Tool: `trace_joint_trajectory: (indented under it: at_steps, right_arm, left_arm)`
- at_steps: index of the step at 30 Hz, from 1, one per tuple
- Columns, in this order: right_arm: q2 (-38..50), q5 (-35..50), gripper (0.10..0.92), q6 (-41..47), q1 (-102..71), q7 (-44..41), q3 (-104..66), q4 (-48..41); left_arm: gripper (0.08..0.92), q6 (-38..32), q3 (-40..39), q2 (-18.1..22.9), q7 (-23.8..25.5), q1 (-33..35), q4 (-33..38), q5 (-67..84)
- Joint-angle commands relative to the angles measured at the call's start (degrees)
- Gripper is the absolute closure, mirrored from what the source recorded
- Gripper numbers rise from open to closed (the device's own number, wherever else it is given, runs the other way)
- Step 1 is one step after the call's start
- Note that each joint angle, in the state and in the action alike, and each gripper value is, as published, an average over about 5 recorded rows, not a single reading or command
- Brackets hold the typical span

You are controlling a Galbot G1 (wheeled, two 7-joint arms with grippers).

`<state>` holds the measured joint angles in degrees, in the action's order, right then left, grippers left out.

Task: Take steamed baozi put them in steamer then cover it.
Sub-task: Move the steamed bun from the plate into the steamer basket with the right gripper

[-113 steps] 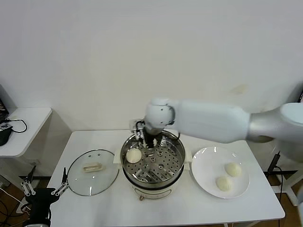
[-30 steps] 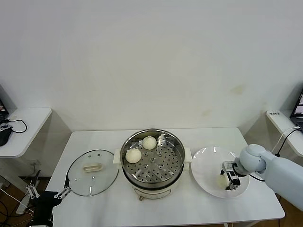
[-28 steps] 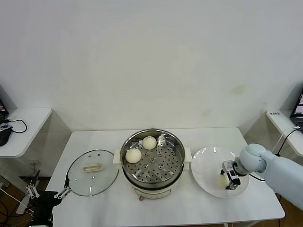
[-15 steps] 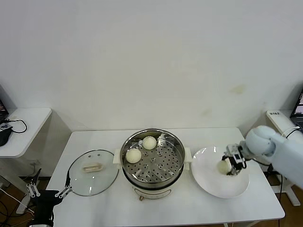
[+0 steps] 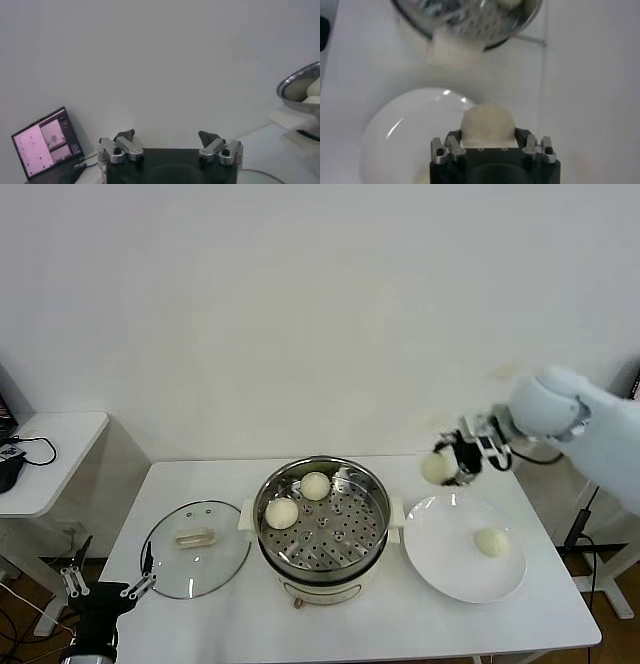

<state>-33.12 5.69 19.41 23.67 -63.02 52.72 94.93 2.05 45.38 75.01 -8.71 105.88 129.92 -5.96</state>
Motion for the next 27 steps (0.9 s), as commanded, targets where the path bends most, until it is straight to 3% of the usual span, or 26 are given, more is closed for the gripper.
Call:
trace_joint_trajectory:
  at_steps: [1,10,27]
  right_arm:
    - [-12.4,9.5,0.364,-0.4,13.7,4.7,11.3,3.3]
    - [-21.4,11.0,0.364,-6.1,7.9,9.5,16.9,2.1]
    - [-28.6,-13.3,0.365,-23.4,0.9,8.9,21.1,-1.6]
  left_arm:
    - [0.177,0.0,0.2,0.0,0.0,-0.1,-0.3,0.1]
    - [0.177,0.1,1.5,0.0,0.1,0.0,-0.2,0.4]
    - [0.177,0.0,2.4,1.3,-0.1,0.1,-0.3,0.5]
